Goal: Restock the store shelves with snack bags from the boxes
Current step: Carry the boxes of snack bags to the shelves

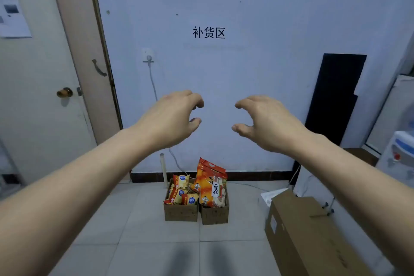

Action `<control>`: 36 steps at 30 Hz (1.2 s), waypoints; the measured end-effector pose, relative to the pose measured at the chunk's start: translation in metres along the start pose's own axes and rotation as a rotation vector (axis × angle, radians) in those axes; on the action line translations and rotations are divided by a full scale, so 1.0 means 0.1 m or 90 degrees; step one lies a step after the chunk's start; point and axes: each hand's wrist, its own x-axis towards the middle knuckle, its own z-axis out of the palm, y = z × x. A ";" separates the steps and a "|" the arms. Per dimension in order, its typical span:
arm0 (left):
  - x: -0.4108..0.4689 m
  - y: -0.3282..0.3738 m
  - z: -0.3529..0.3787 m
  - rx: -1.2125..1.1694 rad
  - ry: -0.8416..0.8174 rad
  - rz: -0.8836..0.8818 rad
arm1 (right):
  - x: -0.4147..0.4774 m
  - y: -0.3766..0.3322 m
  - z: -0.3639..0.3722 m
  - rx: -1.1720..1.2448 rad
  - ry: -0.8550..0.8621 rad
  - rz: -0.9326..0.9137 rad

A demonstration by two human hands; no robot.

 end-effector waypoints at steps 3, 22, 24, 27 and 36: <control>0.09 -0.07 0.14 -0.017 -0.011 0.002 | 0.08 0.05 0.12 0.002 -0.002 0.006; 1.75 -0.19 2.00 -0.055 -0.138 -0.089 | 1.54 1.67 1.66 0.015 -0.179 0.030; 1.88 -0.24 2.25 -0.070 -0.168 -0.109 | 1.71 1.82 1.90 0.029 -0.211 0.036; 2.04 -0.39 2.59 -0.080 -0.209 -0.135 | 1.95 1.97 2.27 0.033 -0.253 0.030; 2.62 -1.21 3.78 -0.138 -0.313 -0.203 | 2.90 2.05 3.60 0.051 -0.371 0.018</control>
